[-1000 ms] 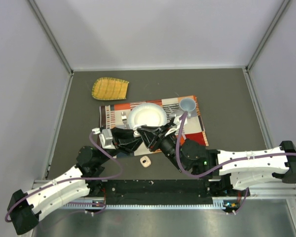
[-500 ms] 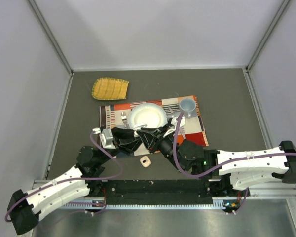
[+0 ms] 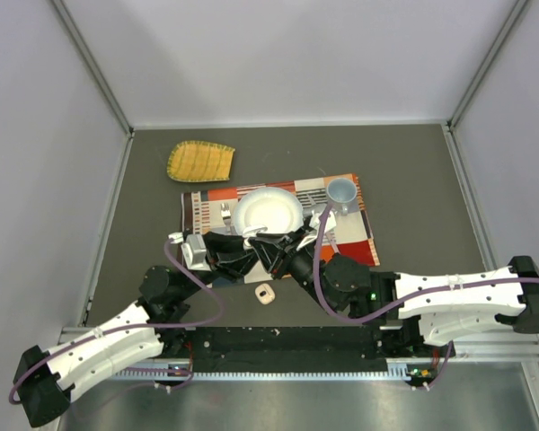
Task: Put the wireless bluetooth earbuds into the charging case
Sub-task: Insert the left earbud into the left side groove of the charging case, then close the charging case with the earbuds.
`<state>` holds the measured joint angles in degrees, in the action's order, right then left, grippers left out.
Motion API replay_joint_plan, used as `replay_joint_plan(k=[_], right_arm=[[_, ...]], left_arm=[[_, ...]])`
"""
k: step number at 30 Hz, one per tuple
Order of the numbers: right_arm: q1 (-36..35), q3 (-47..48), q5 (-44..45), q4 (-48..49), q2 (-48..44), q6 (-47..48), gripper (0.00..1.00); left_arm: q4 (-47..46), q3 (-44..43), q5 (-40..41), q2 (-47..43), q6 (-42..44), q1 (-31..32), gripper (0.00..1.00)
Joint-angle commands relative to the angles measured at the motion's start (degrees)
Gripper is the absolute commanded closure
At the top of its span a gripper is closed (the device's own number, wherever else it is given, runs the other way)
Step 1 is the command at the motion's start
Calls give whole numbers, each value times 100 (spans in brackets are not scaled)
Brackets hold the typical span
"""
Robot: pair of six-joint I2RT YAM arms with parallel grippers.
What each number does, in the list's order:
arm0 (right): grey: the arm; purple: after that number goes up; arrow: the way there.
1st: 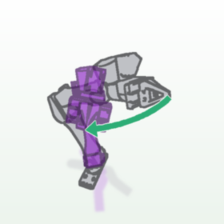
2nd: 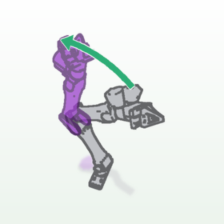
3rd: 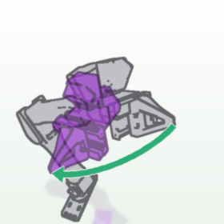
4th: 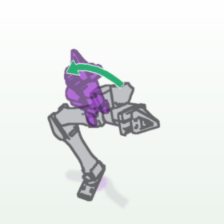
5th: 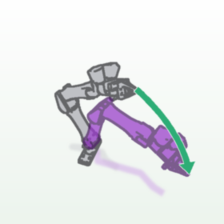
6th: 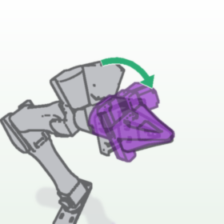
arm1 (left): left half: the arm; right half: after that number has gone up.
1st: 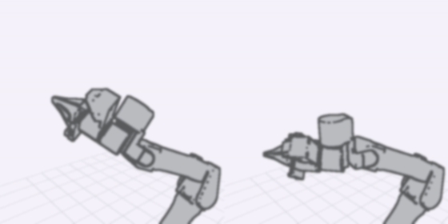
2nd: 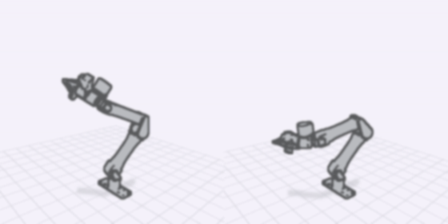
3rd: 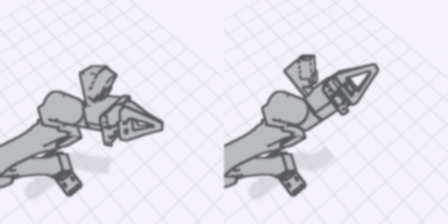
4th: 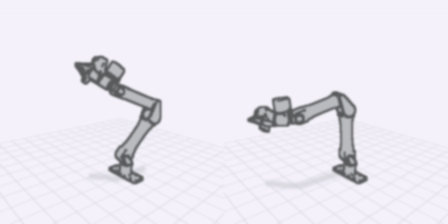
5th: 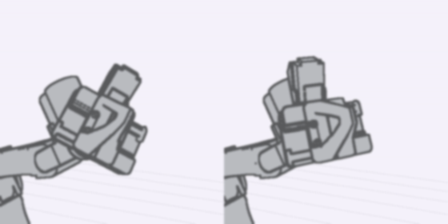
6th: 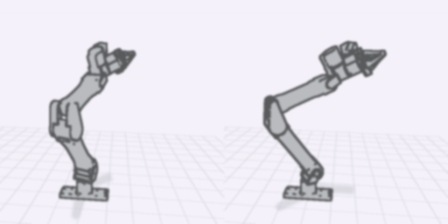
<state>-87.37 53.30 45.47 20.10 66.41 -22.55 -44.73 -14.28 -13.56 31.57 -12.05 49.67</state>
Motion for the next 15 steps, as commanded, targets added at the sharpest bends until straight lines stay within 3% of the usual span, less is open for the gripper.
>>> replay_joint_plan(k=[1,15], right_arm=[[-104,216,-126,-199,-102,128,82],[-96,409,-284,-235,-216,198,67]], left_arm=[[-361,-180,143,-134,10,25,100],[-273,-189,117,-169,-25,16,100]])
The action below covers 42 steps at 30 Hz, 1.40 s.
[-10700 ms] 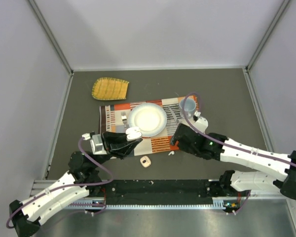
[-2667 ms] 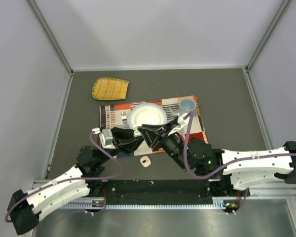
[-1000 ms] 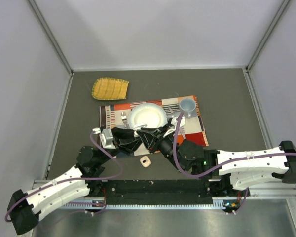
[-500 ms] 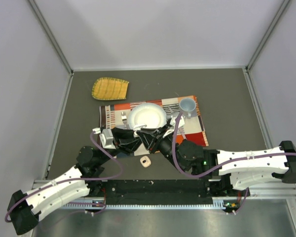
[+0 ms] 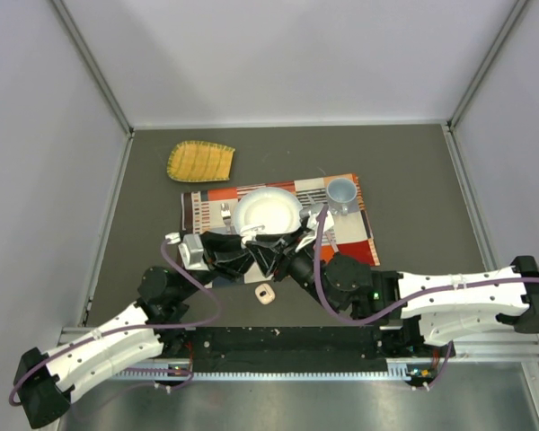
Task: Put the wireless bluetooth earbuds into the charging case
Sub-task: Close the charging case with the earbuds.
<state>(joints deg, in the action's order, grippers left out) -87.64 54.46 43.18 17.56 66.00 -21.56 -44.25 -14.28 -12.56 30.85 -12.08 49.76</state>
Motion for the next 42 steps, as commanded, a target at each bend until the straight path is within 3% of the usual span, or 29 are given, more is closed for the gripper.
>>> replay_joint_plan(k=[1,16,23,28,30,32,34,35,38,42], right_arm=[[-78,302,-73,37,-184,108,67],[-69,329,50,406,-526,433,62],[-69,478,638,-33,-456,381,80],[62,504,964,-630,-772,276,78],[167,513,825,-972,-930,83,68],[509,478,596,-1543,-1053,-452,44],[991,478,-403,-2252,-1237,-1249,14],[1490,522,-711,-2527,-1273,-1524,12],[2090,794,-1390,-3512,-1230,-2044,7],[2505,926,-2004,-3944,-1177,-2106,1]], left_arm=[[-321,-189,16,-88,-23,16,100],[-277,-171,16,-123,-14,8,100],[-251,-180,-45,-141,-5,8,100],[-181,-189,-98,-167,3,8,100],[-67,-215,-115,-158,12,8,100],[47,-268,-150,-158,12,8,100],[65,-277,-142,-167,-14,8,100],[83,-277,-142,-176,-23,8,100],[180,-285,-203,-193,-49,8,100],[311,-329,-370,-158,-93,8,100]])
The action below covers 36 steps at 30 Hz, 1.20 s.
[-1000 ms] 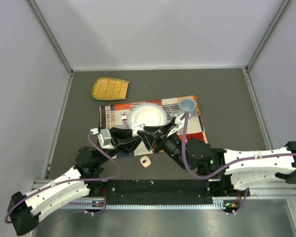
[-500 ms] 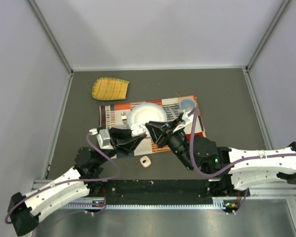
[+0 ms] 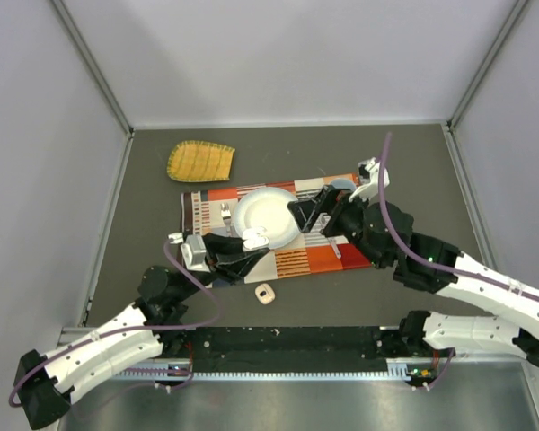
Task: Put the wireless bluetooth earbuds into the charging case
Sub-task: Close the charging case with the earbuds.
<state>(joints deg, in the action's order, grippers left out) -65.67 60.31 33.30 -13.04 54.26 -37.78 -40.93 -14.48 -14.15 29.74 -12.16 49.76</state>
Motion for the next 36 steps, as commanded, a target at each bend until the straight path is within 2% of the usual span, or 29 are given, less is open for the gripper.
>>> replay_joint_plan(k=[1,12,20,36], right_arm=[[361,349,-1192,-885,14,-493,1],[1152,499,-3170,-973,533,-950,1],[1285,490,-3558,-955,700,-889,1],[1425,323,-3655,-929,1104,-1241,1]], left_arm=[[93,-327,-263,-29,-102,16,100],[507,-503,-922,155,-242,8,100],[630,-617,-1195,331,-295,16,100],[410,-688,-1467,630,-295,25,100]])
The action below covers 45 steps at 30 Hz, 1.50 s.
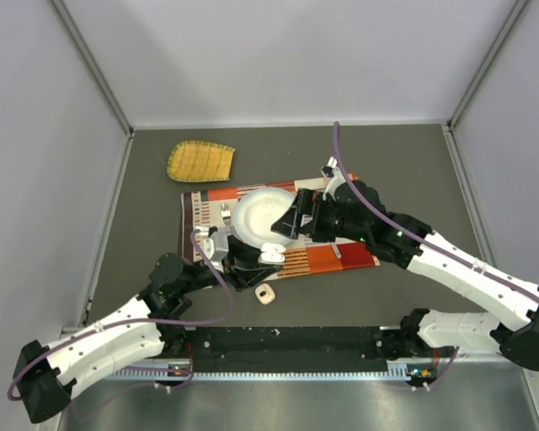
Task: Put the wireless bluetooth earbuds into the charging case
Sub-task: Close the charging case with the earbuds, then place the charging case with the earbuds at the center of the board.
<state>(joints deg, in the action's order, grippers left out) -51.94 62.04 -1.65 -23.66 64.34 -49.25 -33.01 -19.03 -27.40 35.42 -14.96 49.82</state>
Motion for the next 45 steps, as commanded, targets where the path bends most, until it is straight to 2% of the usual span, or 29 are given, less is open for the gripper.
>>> replay_joint_plan(k=[1,5,18,21,27,31,35,41,45], right_arm=[[44,159,-221,142,123,-102,1],[44,72,-617,221,211,-146,1],[26,-754,-530,283,-544,-154,1],[35,-948,-267,231,-720,-233,1],[44,-1343,1253,-226,-1273,-1015,1],[44,-1729,2149,-376,-1853,-1586,1],[44,-1967,2687,-508,-2416,-1824,1],[35,-2012,3214,-815,-2874,-1869,1],[35,-1950,3285,-930,-2830,-1851,1]], left_arm=[[-381,-242,-143,105,-16,19,100],[-556,-242,-73,220,-42,19,100],[-768,-259,243,519,-165,10,100],[-750,-268,305,562,-200,19,100],[-312,-347,498,589,-507,10,100],[207,-514,657,668,-1025,19,100],[708,-690,622,1036,-1684,19,100],[577,-682,122,1852,-2818,27,100],[-106,-392,427,2311,-3661,194,100]])
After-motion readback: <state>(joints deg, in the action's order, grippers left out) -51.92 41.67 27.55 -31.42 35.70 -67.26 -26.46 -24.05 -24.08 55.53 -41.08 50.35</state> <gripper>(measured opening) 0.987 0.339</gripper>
